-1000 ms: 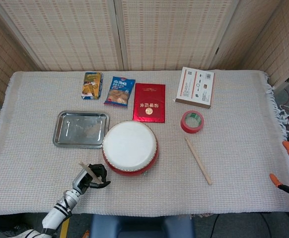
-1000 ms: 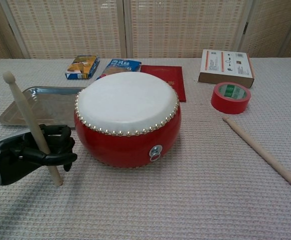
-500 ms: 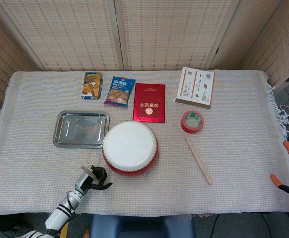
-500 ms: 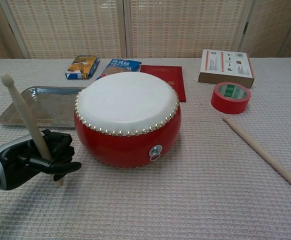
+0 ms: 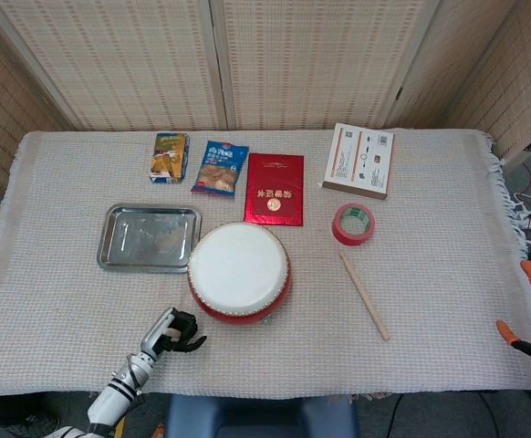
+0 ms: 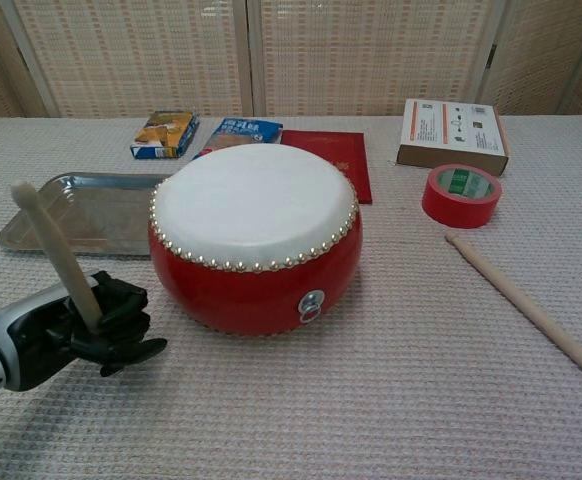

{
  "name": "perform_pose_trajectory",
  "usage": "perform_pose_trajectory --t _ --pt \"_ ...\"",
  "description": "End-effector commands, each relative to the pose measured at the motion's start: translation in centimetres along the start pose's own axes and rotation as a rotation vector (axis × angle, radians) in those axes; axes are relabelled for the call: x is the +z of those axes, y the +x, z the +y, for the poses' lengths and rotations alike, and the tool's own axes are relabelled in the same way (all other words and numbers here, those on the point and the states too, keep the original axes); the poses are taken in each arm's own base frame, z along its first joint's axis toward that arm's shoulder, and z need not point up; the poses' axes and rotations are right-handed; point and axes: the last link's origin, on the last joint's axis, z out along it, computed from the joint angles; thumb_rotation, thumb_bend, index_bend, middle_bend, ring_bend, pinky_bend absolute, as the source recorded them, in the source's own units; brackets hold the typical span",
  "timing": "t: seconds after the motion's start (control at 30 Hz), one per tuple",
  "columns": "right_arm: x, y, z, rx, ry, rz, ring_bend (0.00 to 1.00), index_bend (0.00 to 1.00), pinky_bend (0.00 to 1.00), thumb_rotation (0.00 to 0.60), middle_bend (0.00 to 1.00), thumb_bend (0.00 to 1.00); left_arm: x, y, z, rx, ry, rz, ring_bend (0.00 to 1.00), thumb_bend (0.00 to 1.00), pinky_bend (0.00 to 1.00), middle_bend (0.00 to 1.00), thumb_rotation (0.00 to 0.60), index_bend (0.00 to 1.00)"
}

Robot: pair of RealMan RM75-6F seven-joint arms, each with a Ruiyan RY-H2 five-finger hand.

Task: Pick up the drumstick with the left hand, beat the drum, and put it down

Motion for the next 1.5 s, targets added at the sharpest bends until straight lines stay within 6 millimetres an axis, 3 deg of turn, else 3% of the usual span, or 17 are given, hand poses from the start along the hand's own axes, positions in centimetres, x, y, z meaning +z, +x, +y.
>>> perform_pose_trajectory --t 0.03,0.4,0.7,0.9,1.1,1.33,1.5 --pt "0.0 0.0 0.0 0.0 0.001 0.0 0.0 0.0 0.0 0.6 0.09 0.2 0.1 0.0 -0.1 0.007 0.003 0.007 0.87 0.35 0.84 0.96 0.6 0.93" --pt "0.1 -0.1 0.0 0.001 0.0 -0.002 0.0 0.0 0.0 0.6 0.09 0.2 0.3 0.2 -0.4 0.029 0.014 0.035 0.93 0.47 1.0 1.0 0.6 1.0" --pt "0.3 -0.1 -0.1 -0.001 0.001 -0.004 0.0 0.0 0.0 0.6 0.09 0.2 0.4 0.6 -0.3 0.033 0.005 0.079 1.0 0.63 1.0 1.0 0.6 1.0" --pt "0.3 -0.1 -0.2 -0.002 0.004 -0.004 0.0 0.0 0.0 0.6 0.09 0.2 0.2 1.2 0.3 0.084 -0.035 0.091 1.0 0.68 1.0 1.0 0.6 1.0" --pt "0.3 0.2 -0.3 -0.005 0.011 0.014 0.0 0.0 0.0 0.6 0.09 0.2 -0.3 4.3 3.0 0.336 -0.151 0.171 1.0 0.68 1.0 1.0 0.6 1.0" --pt "0.7 1.1 -0.8 -0.022 0.045 0.057 0.0 0.0 0.0 0.6 0.09 0.2 0.0 9.6 8.5 0.756 -0.225 0.334 1.0 0.68 1.0 1.0 0.6 1.0" --pt "1.0 1.6 -1.3 -0.026 0.076 0.076 0.0 0.0 0.0 0.6 0.09 0.2 1.4 10.3 11.4 1.004 -0.257 0.422 1.0 0.68 1.0 1.0 0.6 1.0"
